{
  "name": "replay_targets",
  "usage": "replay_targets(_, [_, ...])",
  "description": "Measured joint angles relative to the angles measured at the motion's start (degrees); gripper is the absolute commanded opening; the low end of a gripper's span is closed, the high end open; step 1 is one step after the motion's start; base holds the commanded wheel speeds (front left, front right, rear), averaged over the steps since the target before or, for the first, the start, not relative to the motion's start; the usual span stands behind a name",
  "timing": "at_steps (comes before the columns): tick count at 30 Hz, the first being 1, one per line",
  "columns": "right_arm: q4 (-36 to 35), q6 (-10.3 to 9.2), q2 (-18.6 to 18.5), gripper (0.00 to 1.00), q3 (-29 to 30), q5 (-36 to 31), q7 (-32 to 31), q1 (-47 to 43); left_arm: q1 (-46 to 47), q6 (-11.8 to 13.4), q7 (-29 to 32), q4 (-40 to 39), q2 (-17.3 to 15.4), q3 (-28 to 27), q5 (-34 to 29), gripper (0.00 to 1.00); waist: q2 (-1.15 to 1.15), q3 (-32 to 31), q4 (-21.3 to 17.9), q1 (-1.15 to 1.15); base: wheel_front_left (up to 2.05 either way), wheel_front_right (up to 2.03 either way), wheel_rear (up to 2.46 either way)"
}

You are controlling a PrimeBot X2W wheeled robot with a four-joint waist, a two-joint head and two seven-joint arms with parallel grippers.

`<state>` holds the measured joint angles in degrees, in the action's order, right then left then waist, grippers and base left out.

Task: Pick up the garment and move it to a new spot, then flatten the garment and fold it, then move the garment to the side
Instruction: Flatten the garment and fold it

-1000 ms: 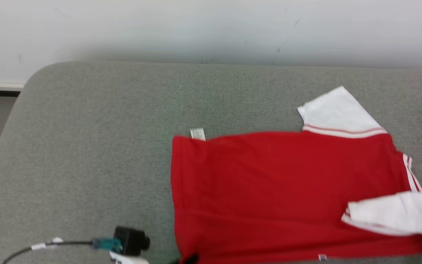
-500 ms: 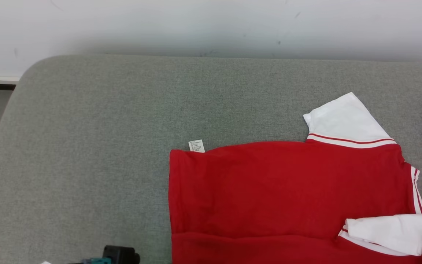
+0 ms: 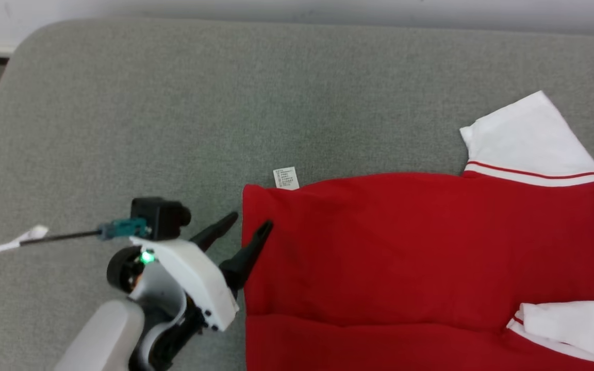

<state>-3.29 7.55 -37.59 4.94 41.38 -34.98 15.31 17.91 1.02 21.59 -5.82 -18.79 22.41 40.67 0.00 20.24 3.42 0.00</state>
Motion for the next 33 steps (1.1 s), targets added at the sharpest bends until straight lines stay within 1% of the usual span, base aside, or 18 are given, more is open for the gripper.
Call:
replay_targets(2, [2.5, 0.0, 1.1, 1.0, -2.0, -2.1, -1.3, 6.4, 4.4, -0.7, -0.1, 3.0, 0.8, 1.2, -1.9, 1.0, 0.0, 2.1, 0.7, 0.0, 0.0, 0.0, 0.0])
replay_targets(5, [6.8, 0.0, 2.4, 1.0, -5.0, -5.1, -2.0, 14.4, 8.9, -1.8, -0.6, 6.7, 3.0, 2.9, -3.0, 1.0, 0.0, 5.0, 2.1, 0.0, 0.0, 0.0, 0.0])
replay_targets(10, [14.6, 0.0, 3.6, 1.0, -8.6, -8.3, -2.0, 22.5, 12.6, -3.5, -1.6, 11.4, 5.4, 5.0, -3.8, 1.0, 0.0, 8.0, 5.4, 0.01, 0.0, 0.0, 0.0])
replay_targets(14, [18.9, 0.0, 4.2, 1.0, -11.5, -8.7, -2.5, 24.8, 14.1, -4.2, -2.4, 13.5, 6.4, 5.9, -3.9, 1.0, 0.0, 9.3, 7.2, 0.01, 0.0, 0.0, 0.0])
replay_targets(19, [21.5, 0.0, 3.6, 1.0, -13.9, -7.6, -2.4, 26.9, 15.2, -4.6, -2.5, 14.8, 6.5, 6.1, -4.1, 1.0, 0.0, 9.6, 7.6, 0.0, 0.0, 0.0, 0.0])
replay_targets(22, [22.2, -0.01, 3.6, 1.0, -15.5, -7.0, -2.3, 27.6, 15.9, -4.6, -2.5, 15.2, 6.5, 6.1, -4.1, 1.0, 0.0, 9.7, 7.5, 0.0, 0.0, 0.0, 0.0])
replay_targets(28, [23.4, -0.19, 4.6, 1.0, -18.5, -4.3, -1.7, 29.4, 17.0, -4.6, -2.5, 15.7, 6.5, 6.2, -4.1, 1.0, 0.0, 10.0, 7.4, 0.0, 0.0, 0.0, 0.0])
replay_targets(33, [24.1, -0.26, 4.4, 1.0, -20.3, -2.7, -0.7, 30.4, 17.5, -4.8, -2.3, 16.0, 6.4, 6.5, -4.0, 1.0, 0.0, 10.1, 7.3, 0.0, 0.0, 0.0, 0.0])
